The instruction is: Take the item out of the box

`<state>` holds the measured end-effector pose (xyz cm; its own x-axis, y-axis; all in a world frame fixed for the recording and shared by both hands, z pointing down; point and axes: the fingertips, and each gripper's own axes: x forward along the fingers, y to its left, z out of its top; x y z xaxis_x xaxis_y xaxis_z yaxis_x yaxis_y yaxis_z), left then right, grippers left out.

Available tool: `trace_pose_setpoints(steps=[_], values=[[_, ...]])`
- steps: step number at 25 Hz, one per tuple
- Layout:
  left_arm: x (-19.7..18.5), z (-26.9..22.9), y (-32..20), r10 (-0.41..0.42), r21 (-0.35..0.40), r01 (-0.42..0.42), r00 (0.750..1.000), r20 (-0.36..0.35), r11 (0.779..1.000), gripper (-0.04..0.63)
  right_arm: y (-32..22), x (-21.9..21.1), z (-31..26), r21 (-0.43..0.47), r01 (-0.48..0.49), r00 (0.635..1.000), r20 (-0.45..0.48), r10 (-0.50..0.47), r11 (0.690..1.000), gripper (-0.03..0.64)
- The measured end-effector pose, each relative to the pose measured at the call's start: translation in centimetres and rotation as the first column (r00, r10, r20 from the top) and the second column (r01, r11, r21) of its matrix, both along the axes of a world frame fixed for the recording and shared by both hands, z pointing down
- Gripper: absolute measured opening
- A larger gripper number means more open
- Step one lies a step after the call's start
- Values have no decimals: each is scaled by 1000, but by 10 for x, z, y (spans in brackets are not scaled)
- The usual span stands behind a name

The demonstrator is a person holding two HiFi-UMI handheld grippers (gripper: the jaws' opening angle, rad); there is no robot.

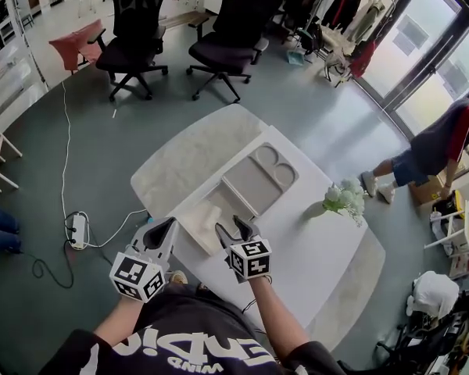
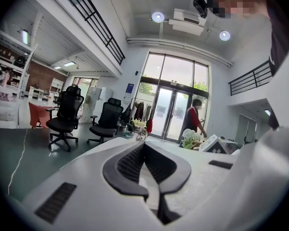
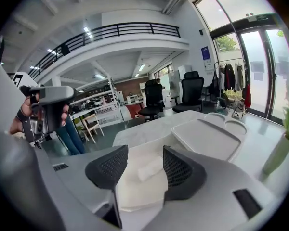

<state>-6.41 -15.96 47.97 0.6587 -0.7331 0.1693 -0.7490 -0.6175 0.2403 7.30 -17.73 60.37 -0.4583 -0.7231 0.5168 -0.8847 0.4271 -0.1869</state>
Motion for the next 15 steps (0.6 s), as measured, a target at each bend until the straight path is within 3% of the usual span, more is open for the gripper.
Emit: trace_pose_setpoints(steps=[6,15], values=[[-4,4,-3,-6,-6,6,1000,9,1000,9,-17,-6,37,-108,26,999,-44,-31,994,232],[-8,9,-10,-20,-18,20,1000,6,1000,9,-32,-18,80,-278,70,986,-124,-108,958,252]])
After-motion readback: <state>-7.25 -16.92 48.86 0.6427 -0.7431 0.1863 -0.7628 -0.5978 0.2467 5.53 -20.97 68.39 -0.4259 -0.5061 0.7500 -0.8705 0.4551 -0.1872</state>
